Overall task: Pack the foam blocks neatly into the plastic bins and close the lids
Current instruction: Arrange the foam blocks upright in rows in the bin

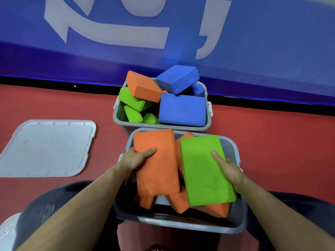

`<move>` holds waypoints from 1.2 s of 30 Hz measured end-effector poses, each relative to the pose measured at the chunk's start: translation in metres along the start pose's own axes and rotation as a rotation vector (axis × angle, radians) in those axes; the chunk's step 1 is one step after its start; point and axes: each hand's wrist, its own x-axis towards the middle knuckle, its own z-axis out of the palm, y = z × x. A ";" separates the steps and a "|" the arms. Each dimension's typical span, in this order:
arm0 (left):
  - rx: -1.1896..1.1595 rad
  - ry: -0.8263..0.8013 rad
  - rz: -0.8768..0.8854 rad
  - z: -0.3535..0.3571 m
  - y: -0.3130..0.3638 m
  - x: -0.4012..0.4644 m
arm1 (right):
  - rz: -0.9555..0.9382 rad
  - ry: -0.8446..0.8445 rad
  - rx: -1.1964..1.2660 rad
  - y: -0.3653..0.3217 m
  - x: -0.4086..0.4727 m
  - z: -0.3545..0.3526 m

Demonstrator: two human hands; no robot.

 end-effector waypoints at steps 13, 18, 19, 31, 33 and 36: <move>0.017 0.060 0.395 -0.004 0.036 -0.042 | -0.406 0.373 -0.459 -0.027 -0.043 0.051; -0.041 0.203 0.438 -0.019 0.043 -0.050 | -0.679 0.229 -0.330 -0.052 -0.066 0.097; -0.042 0.198 0.456 -0.020 0.043 -0.052 | -0.634 0.133 -0.206 -0.065 -0.072 0.107; -0.077 -0.277 0.551 -0.023 0.060 -0.080 | -0.023 -0.323 0.325 -0.135 -0.091 0.112; -0.031 -0.335 0.536 -0.020 0.061 -0.084 | 0.010 -0.289 0.256 -0.133 -0.092 0.098; 0.006 -0.370 0.487 -0.015 0.060 -0.089 | 0.010 -0.247 0.109 -0.132 -0.095 0.082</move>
